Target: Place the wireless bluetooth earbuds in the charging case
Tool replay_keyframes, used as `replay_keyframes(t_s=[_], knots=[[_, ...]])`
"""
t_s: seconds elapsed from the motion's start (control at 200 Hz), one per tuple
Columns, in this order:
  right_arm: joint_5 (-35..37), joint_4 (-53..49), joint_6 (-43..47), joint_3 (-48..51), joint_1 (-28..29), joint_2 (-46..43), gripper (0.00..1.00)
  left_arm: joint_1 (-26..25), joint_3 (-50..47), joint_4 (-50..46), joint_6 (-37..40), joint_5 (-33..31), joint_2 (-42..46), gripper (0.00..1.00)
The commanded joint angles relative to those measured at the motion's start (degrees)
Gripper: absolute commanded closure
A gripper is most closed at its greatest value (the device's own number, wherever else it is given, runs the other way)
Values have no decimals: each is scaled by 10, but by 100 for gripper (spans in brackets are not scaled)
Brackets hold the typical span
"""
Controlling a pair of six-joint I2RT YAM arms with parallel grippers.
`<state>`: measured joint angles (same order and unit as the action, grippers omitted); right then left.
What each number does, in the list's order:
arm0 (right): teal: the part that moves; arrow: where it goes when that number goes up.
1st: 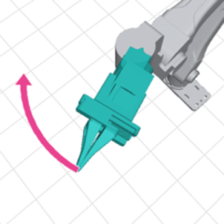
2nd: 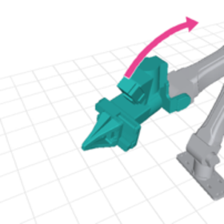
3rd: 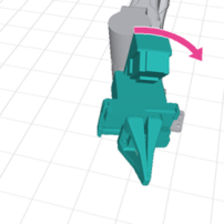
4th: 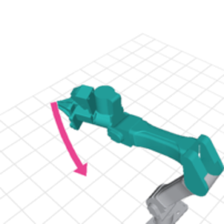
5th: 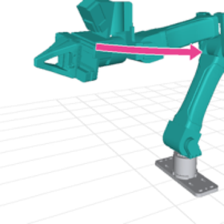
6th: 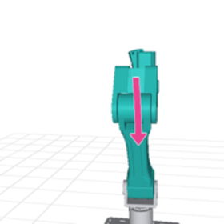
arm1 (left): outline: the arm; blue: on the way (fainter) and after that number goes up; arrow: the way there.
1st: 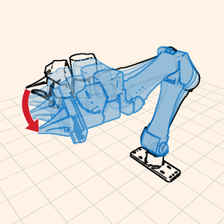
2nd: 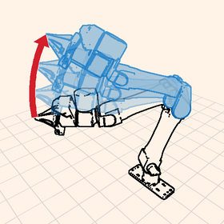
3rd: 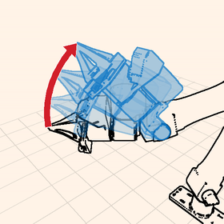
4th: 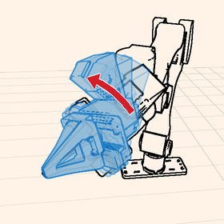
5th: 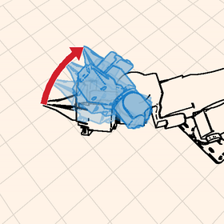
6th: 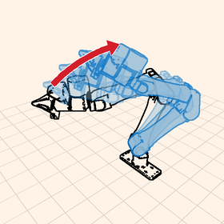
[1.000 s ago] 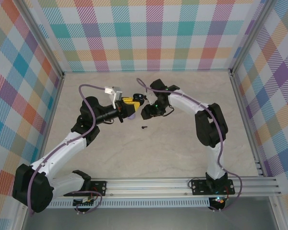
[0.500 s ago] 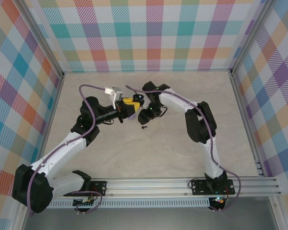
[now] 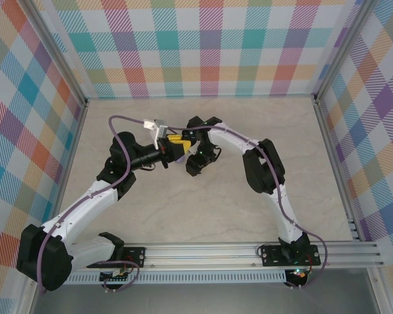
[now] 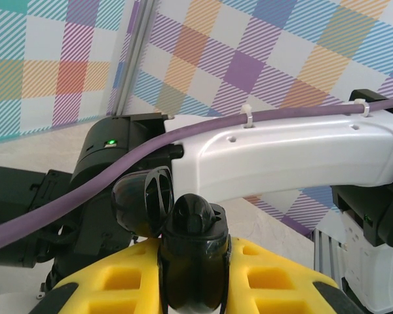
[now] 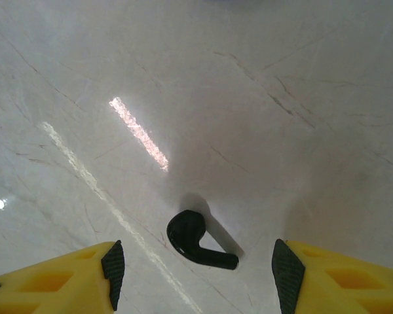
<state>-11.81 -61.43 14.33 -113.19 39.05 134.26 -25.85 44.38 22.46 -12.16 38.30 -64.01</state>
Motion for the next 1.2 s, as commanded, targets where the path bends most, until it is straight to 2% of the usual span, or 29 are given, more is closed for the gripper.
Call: replay_keyframes(t_s=[0.0,0.24,0.735,0.965,1.195], knots=[[10,-30,24,-20,8,13,37,-4,5,-4,13,4,4,95],[15,-42,27,-21,22,20,40,-4,9,-15,19,2,4,95],[96,-38,-35,-12,47,20,59,-4,14,-18,21,2,1,95],[121,-21,-75,-12,49,20,57,-5,18,-17,20,6,-5,95],[133,-23,-76,-22,59,31,56,-5,19,-15,19,6,-6,95]])
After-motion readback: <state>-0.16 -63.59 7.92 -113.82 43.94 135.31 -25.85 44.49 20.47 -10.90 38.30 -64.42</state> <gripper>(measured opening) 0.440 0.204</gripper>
